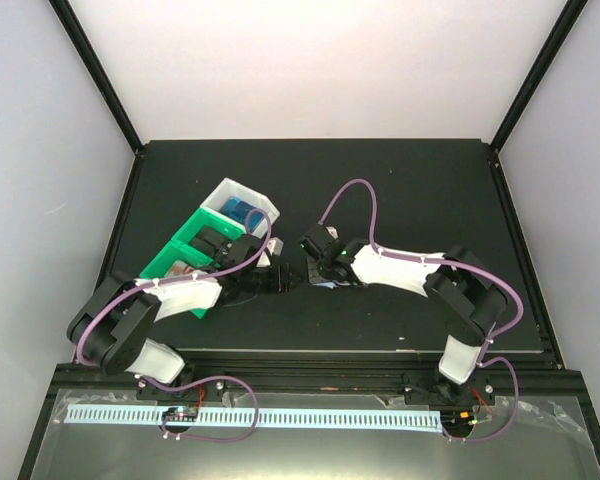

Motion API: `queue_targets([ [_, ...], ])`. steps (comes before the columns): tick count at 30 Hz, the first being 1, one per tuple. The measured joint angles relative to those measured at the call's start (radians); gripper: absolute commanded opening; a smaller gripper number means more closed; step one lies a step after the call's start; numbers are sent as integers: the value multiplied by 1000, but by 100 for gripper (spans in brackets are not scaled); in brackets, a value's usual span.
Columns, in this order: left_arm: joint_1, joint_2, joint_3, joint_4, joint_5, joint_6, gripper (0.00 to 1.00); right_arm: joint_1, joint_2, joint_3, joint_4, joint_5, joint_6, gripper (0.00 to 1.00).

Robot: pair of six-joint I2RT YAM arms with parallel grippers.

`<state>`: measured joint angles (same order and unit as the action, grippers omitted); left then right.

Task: Put the credit cards into the card holder
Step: Turn over the card slot in the card holder.

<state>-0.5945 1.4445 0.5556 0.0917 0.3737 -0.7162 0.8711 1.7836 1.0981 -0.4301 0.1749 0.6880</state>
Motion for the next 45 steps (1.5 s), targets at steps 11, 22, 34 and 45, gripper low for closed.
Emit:
queue_targets([
  [11, 0, 64, 27, 77, 89, -11, 59, 0, -82, -75, 19, 59, 33, 12],
  [22, 0, 212, 114, 184, 177, -61, 58, -2, -97, -111, 26, 106, 54, 12],
  [34, 0, 365, 229, 248, 253, -91, 56, -11, -117, -153, 54, 111, 55, 13],
  [45, 0, 427, 302, 237, 264, -92, 57, -35, -143, -208, 124, 53, 50, 22],
])
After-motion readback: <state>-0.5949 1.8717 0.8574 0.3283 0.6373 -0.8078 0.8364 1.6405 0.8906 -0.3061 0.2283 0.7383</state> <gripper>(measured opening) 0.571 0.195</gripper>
